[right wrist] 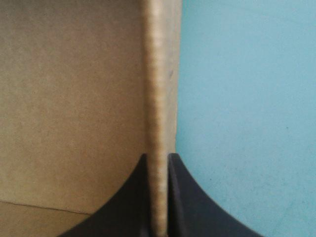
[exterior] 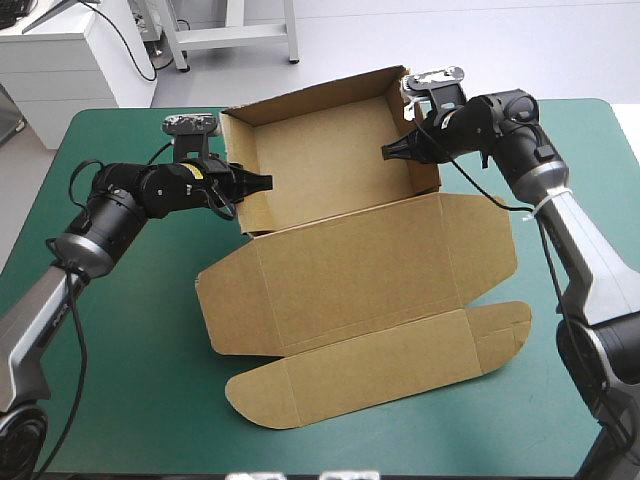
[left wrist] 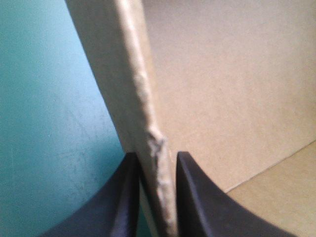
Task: Fold the box
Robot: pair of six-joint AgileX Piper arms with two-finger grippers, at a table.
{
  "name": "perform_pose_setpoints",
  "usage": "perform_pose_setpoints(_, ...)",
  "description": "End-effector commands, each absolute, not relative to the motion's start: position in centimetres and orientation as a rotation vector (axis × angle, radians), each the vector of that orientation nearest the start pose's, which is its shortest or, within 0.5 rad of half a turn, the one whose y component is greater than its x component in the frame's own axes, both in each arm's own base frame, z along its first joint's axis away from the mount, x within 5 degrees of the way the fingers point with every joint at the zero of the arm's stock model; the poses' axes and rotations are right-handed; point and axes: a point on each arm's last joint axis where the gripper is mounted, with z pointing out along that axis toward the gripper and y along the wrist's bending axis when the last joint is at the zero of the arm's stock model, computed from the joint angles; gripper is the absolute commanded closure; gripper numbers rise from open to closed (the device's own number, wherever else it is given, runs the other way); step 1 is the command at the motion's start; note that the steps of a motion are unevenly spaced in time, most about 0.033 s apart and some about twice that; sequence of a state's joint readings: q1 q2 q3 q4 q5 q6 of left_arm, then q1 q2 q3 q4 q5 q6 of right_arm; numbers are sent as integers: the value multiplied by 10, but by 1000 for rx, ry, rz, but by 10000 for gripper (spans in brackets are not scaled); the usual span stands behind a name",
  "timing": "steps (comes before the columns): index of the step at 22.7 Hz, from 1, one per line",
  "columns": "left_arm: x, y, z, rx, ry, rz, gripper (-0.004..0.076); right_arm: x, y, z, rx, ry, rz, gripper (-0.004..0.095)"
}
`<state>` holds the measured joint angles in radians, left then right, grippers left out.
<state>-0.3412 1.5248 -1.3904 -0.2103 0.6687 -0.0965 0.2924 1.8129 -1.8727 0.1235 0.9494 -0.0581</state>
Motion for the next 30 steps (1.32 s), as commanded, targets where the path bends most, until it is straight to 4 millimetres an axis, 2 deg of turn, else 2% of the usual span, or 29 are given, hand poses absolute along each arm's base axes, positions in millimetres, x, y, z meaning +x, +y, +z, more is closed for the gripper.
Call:
perform_pose_setpoints(1, 324, -131, 374, 156, 2233, -508, 692, 383, 127, 408, -370, 2262, 318, 909)
perform_pose_setpoints(3, 330, -134, 370, 181, 2263, -496, 731, 385, 128, 400, -380, 2304, 320, 910)
perform_pose_setpoints(9, 348, -142, 364, 238, 2364, -474, 731, 392, 131, 375, -408, 2435, 316, 910)
perform_pose_setpoints(13, 369, -153, 355, 343, 2483, -452, 731, 398, 133, 347, -438, 2579, 304, 910)
perform_pose_setpoints(18, 392, -162, 319, 425, 2671, -418, 731, 405, 135, 317, -456, 2716, 290, 910)
perform_pose_setpoints(21, 398, -162, 299, 449, 2735, -368, 731, 409, 135, 308, -435, 2743, 291, 910)
perform_pose_setpoints(26, 399, -157, 291, 482, 2789, -275, 731, 413, 136, 294, -443, 2797, 284, 908)
perform_pose_setpoints(28, 397, -157, 291, 525, 2799, -283, 721, 413, 135, 293, -444, 2798, 281, 872)
perform_pose_setpoints(30, 395, -157, 290, 542, 2822, -279, 673, 412, 135, 293, -453, 2808, 279, 770)
